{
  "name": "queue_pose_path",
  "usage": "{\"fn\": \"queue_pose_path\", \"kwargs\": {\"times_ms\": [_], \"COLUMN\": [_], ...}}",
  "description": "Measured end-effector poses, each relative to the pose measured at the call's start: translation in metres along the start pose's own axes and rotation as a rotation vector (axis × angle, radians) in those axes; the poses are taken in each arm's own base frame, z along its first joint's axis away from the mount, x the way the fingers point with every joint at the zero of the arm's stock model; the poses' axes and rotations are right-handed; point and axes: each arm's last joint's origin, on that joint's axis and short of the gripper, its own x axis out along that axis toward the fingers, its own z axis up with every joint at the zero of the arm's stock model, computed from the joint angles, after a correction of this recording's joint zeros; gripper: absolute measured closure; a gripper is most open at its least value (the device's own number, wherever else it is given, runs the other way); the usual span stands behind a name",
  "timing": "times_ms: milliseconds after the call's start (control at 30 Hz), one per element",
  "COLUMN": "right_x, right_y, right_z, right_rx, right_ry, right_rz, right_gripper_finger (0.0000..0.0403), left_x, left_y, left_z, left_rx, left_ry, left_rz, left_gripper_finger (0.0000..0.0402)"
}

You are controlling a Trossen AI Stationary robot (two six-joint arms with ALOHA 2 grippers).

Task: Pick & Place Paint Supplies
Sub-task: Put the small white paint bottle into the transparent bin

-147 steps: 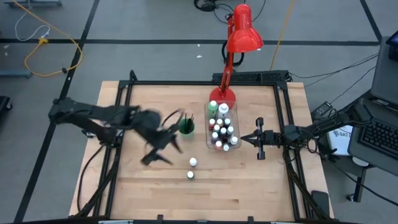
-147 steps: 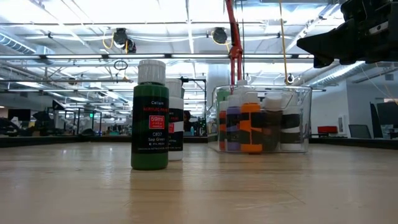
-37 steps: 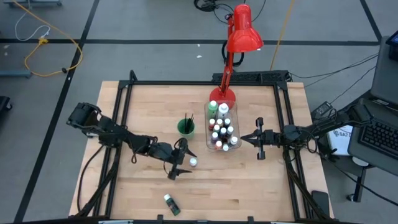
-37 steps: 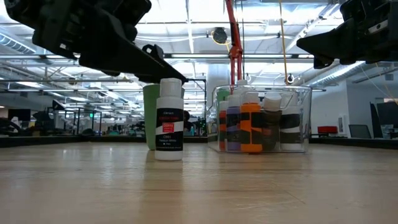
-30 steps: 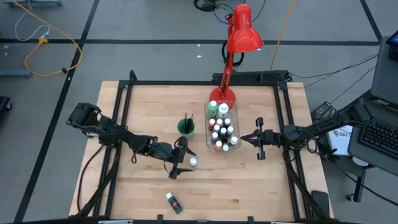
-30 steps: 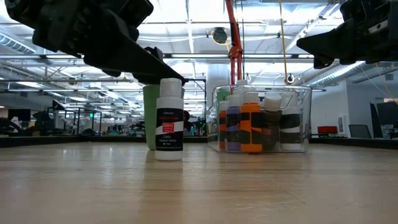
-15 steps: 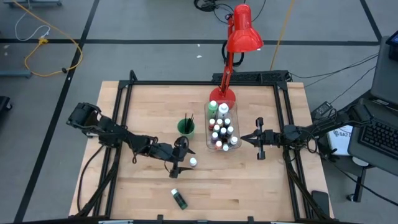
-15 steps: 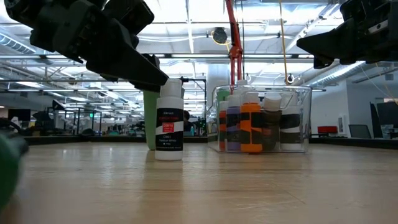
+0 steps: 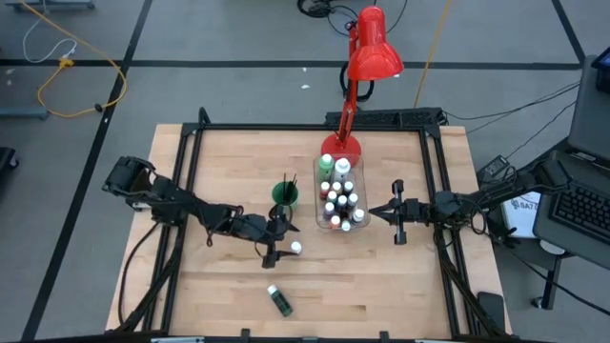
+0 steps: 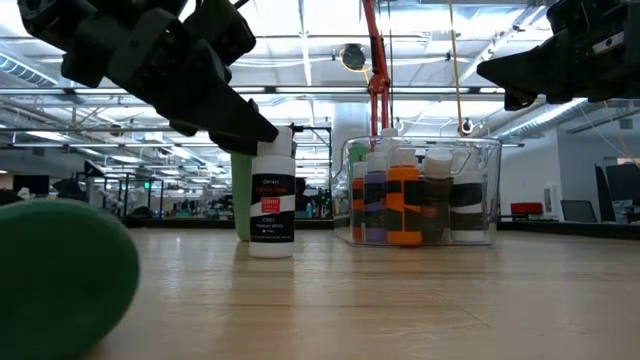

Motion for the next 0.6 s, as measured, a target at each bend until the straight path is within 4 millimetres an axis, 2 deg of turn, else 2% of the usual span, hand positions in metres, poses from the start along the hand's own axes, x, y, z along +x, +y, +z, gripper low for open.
{"fn": "queue_pose_path", "kwargs": {"times_ms": [133,267,433,600], "right_x": [0.0,0.0,0.0,0.0], "right_y": [0.0,0.0,0.0,0.0], "right_z": [0.0,0.0,0.0,0.0], "right_rx": [0.0,-0.001,-0.001,-0.001], "right_ry": [0.0,0.0,0.0,0.0], "right_rz": [0.0,0.0,0.0,0.0], "right_gripper_finger": [0.0399,0.0399,0.0399,0.0399], "left_x": [0.0002,0.0017,0.0029,0.0034], "left_y": [0.0014,0.0013,0.0011,0.0049], "left_z": [-0.0004,-0.0026,-0.0033,0.0038], "left_rx": [0.002,0.004,0.03,0.071], "left_ry": [0.005,0.015,0.015,-0.049], "left_rz": [0.004,-0.002,-0.003,-0.038], "left_gripper_finger": [0.007,0.0113,0.02,0.0311]}}
